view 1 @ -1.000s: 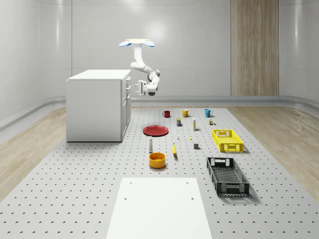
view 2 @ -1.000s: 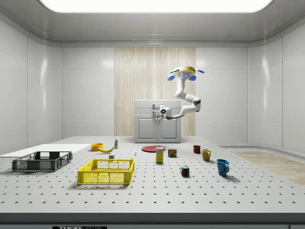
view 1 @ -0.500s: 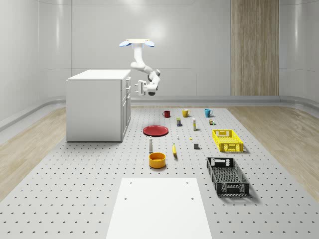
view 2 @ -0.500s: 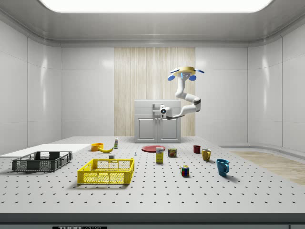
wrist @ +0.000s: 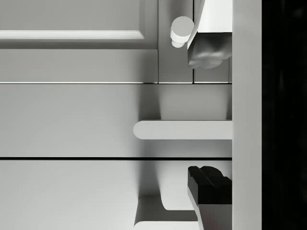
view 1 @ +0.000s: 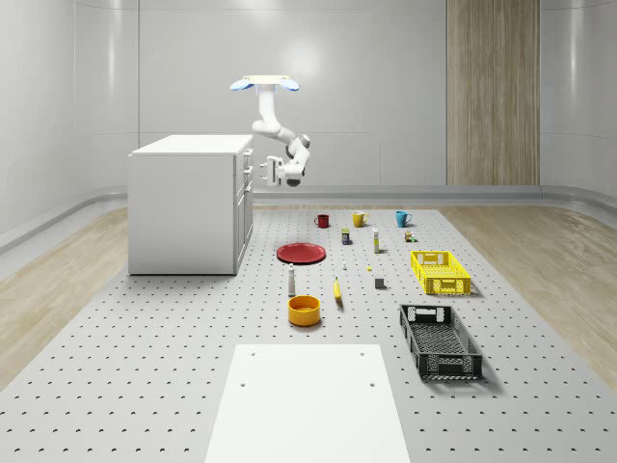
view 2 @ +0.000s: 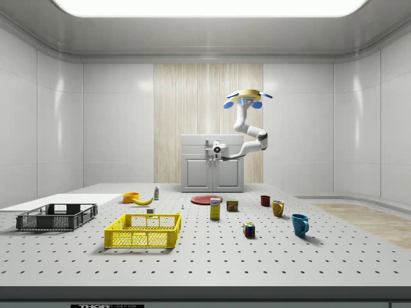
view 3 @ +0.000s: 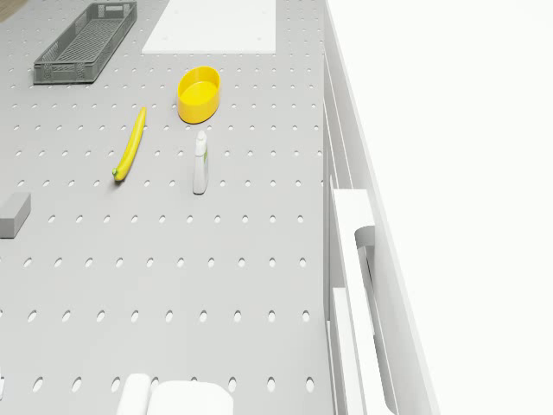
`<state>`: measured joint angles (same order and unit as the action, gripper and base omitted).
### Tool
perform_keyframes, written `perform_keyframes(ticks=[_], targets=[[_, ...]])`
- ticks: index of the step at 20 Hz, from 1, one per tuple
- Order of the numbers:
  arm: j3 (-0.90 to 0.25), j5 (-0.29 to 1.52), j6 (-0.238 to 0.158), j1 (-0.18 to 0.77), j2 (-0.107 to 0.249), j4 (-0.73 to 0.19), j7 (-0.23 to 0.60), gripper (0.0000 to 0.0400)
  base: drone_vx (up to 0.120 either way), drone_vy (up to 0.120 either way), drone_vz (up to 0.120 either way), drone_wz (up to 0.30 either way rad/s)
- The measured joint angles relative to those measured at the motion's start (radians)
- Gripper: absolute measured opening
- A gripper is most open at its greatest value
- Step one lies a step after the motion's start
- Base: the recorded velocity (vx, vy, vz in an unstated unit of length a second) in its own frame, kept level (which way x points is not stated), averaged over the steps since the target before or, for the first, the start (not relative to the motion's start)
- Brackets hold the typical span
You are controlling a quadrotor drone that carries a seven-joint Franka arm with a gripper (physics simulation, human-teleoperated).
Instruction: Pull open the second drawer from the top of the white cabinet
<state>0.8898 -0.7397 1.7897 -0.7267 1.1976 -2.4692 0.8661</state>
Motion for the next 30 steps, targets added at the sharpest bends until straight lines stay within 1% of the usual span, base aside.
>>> perform_keyframes(ticks=[3,9,12,15,21,24,30], targets=[[0.0,0.002,0.002,-0.002,0.002,0.0,0.002,0.03,0.0,0.013,0.0,0.0],[0.001,0.005,0.005,-0.005,0.006,-0.001,0.004,0.03,0.0,0.12,0.0,0.0],[-0.003,0.003,0.011,-0.007,0.007,-0.005,0.004,0.03,0.0,0.027,0.0,0.0],[-0.018,-0.009,0.032,-0.01,0.007,-0.02,0.001,0.03,0.0,0.0,0.0,0.0],[-0.06,-0.049,0.087,-0.021,0.002,-0.057,-0.012,0.03,0.0,0.0,0.0,0.0],[-0.075,-0.064,0.106,-0.026,-0.001,-0.069,-0.017,0.03,0.0,0.0,0.0,0.0],[-0.117,-0.108,0.157,-0.04,-0.012,-0.097,-0.033,0.03,0.0,0.0,0.0,0.0]])
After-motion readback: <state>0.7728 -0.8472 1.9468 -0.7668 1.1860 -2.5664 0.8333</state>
